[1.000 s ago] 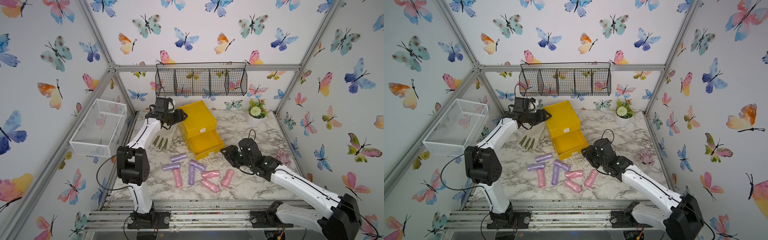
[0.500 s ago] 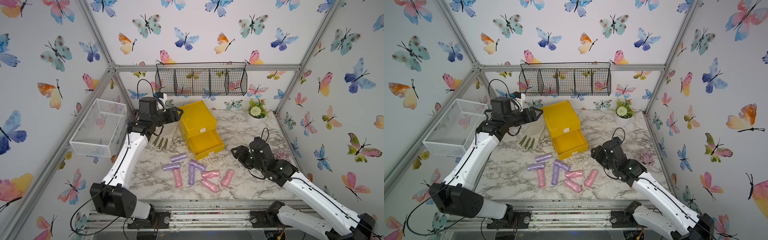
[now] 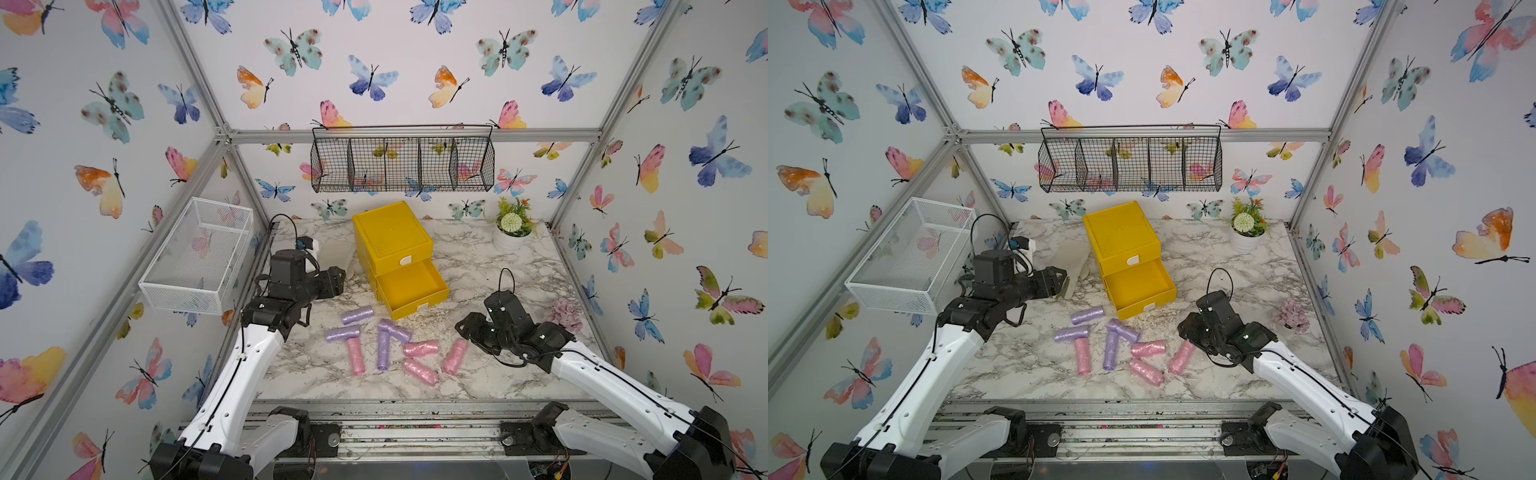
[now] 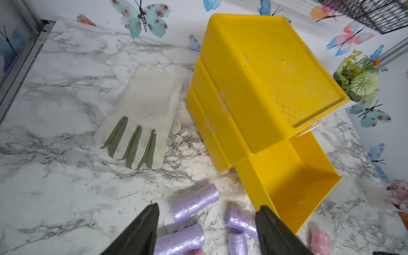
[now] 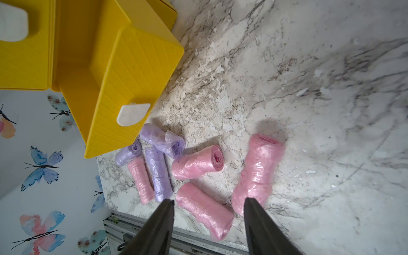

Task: Sort the rolls of trash bags by color and place them into the drawer
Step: Pick up the roll of trash bags from the center of the board.

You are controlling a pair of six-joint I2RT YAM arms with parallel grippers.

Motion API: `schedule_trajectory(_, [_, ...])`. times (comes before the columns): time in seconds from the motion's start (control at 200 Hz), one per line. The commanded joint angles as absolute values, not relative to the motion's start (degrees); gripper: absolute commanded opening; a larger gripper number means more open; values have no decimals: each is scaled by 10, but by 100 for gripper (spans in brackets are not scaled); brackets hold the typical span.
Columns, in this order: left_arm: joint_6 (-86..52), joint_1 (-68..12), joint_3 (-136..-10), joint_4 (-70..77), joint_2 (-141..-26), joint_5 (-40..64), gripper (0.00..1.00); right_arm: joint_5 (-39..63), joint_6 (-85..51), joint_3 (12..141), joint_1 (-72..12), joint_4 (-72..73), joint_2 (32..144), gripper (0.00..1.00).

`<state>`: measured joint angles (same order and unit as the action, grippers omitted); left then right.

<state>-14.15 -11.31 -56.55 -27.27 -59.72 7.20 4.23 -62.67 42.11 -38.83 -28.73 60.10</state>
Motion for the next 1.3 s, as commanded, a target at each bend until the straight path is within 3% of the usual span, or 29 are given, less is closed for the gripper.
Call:
schedule_trajectory(0.0, [-120, -110, -538, -270, -575, 30, 74, 65, -630, 407, -387, -313, 615, 57])
schedule_trajectory(0.315, [-121, -104, -467, -248, -562, 7, 74, 61, -643, 383, -387, -305, 654, 60])
schedule_trajectory(0.806, [-121, -95, -456, -240, -565, 25, 74, 84, -646, 366, -387, -231, 757, 59])
schedule_trajectory(1.296, [-121, -93, -455, -240, -565, 33, 74, 87, -647, 346, -387, -198, 771, 47])
